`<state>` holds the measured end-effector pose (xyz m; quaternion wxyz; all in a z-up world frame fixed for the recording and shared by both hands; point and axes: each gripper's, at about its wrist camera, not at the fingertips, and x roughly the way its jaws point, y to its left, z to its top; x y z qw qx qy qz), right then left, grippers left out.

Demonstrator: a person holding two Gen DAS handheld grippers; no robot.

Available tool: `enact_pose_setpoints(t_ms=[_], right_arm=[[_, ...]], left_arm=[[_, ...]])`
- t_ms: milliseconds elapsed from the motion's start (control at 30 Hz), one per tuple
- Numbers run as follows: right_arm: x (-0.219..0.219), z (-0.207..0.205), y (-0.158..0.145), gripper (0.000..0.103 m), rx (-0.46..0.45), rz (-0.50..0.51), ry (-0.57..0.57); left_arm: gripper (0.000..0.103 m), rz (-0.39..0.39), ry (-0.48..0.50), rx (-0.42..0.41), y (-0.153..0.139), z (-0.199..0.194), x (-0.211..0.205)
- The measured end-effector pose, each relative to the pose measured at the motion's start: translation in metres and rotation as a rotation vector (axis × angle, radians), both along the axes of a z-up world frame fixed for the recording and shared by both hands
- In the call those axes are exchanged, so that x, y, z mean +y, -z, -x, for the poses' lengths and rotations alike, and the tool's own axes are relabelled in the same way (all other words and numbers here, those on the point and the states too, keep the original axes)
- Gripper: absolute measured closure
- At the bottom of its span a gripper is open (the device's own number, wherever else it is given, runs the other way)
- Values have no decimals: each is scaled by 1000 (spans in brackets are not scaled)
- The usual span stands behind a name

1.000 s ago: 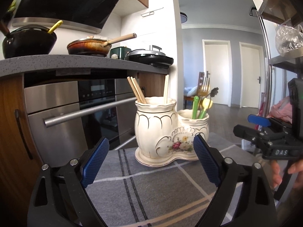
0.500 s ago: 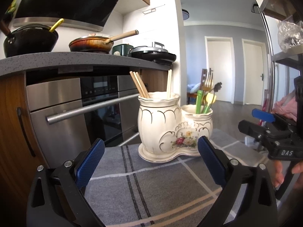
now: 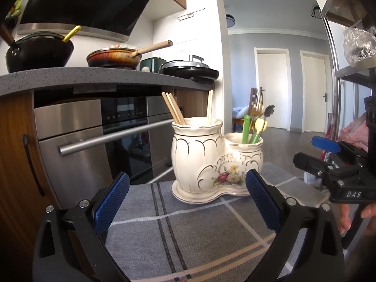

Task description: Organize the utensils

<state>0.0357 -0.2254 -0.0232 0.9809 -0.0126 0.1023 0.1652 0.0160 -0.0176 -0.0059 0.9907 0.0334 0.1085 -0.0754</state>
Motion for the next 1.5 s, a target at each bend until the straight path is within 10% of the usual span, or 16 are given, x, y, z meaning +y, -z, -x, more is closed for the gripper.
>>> enact_pose_setpoints(t_ms=[1500], right_arm=[[-1, -4, 2, 5, 11, -2, 7]], left_arm=[[5, 4, -9, 19, 3, -4, 2]])
